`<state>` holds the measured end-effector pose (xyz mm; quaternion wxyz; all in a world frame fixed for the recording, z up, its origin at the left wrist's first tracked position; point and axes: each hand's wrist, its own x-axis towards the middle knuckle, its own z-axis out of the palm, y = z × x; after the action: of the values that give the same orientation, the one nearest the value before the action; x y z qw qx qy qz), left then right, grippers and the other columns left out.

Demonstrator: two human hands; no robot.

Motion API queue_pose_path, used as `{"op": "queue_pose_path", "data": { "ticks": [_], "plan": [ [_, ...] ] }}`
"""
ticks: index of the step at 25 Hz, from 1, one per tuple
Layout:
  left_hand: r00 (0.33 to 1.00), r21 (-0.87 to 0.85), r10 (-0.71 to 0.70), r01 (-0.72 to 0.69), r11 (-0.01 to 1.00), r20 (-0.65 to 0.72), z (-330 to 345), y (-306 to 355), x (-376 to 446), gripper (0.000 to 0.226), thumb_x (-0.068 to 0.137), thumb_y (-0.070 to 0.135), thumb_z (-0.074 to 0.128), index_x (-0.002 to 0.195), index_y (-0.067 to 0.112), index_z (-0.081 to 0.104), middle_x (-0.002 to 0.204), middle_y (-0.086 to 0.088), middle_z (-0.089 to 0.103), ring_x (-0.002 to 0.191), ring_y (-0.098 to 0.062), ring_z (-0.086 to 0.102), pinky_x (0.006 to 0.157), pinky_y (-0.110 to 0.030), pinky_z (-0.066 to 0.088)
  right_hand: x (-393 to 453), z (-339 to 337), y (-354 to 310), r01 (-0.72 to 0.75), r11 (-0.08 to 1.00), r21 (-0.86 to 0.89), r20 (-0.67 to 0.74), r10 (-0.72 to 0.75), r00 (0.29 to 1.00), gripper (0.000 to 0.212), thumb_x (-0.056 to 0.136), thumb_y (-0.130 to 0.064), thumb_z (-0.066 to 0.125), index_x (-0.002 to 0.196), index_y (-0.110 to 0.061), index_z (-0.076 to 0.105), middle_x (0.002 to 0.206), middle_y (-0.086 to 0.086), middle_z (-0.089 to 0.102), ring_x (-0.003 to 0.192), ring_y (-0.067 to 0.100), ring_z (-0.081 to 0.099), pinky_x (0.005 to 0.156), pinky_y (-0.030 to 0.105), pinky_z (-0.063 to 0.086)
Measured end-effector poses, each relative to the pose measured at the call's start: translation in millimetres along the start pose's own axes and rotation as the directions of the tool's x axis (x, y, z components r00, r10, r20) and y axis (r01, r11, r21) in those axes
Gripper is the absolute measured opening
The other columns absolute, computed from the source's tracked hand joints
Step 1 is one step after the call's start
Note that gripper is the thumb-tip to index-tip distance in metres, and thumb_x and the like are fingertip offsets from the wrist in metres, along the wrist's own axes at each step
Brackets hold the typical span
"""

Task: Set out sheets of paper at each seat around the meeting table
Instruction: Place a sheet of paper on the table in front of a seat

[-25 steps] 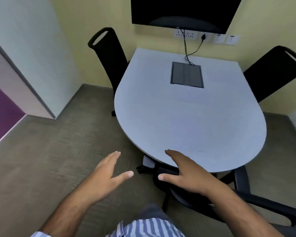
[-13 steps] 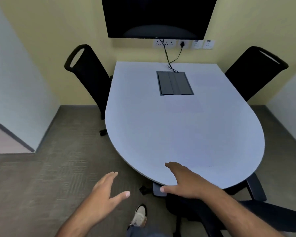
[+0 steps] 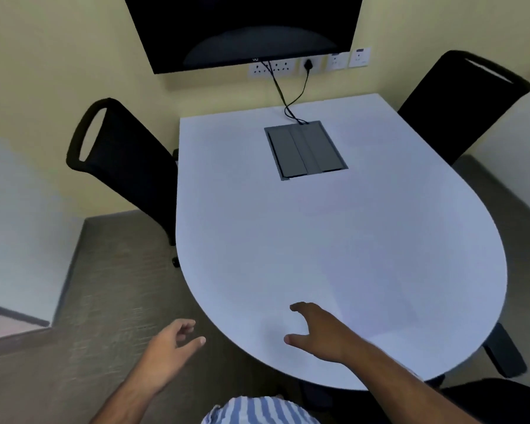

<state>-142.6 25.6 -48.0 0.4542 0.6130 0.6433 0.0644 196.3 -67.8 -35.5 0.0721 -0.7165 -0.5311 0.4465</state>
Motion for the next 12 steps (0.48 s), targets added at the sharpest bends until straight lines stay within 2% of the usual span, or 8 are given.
{"op": "queue_pose_path", "data": {
  "ticks": [3, 6, 9, 12],
  "plan": [
    [0.995, 0.053, 0.018, -0.024, 0.998, 0.103, -9, 13, 42, 0.041, 0.087, 0.026, 0.083, 0.125, 0.02, 0.067, 0.12, 0.004, 0.07, 0.114, -0.015, 0.064, 0.095, -0.032, 0.05, 5, 13, 15, -0.084, 0.988, 0.132, -0.031, 0.088, 0.996, 0.08, 0.091, -0.059, 0.07, 0.159, -0.035, 0.036, 0.164, -0.013, 0.038, 0.147, 0.01, 0.043, 0.117, 0.028, 0.038],
    [0.973, 0.122, 0.11, -0.137, 0.983, 0.201, -18, 36, 92, 0.039, 0.088, 0.03, 0.082, 0.124, 0.023, 0.067, 0.118, 0.007, 0.069, 0.107, -0.011, 0.064, 0.088, -0.027, 0.05, 7, 31, 27, -0.167, 0.96, 0.223, -0.074, 0.188, 0.979, 0.075, 0.09, -0.06, 0.07, 0.156, -0.039, 0.04, 0.159, -0.018, 0.042, 0.141, 0.007, 0.047, 0.114, 0.026, 0.04],
    [0.928, 0.228, 0.161, -0.246, 0.942, 0.337, -21, 53, 145, 0.037, 0.09, 0.037, 0.078, 0.123, 0.025, 0.066, 0.118, 0.009, 0.067, 0.105, -0.013, 0.066, 0.083, -0.024, 0.05, 10, 46, 27, -0.254, 0.922, 0.293, -0.094, 0.292, 0.952, 0.063, 0.091, -0.06, 0.07, 0.147, -0.042, 0.047, 0.148, -0.017, 0.052, 0.124, 0.004, 0.056, 0.099, 0.02, 0.044],
    [0.861, 0.388, 0.164, -0.377, 0.841, 0.482, -26, 58, 198, 0.039, 0.092, 0.039, 0.075, 0.124, 0.021, 0.066, 0.119, 0.005, 0.067, 0.105, -0.016, 0.064, 0.087, -0.026, 0.049, 24, 70, 5, -0.343, 0.859, 0.381, -0.136, 0.419, 0.898, 0.058, 0.093, -0.055, 0.072, 0.144, -0.037, 0.052, 0.141, -0.012, 0.058, 0.114, 0.007, 0.061, 0.089, 0.017, 0.044]
  ]
}}
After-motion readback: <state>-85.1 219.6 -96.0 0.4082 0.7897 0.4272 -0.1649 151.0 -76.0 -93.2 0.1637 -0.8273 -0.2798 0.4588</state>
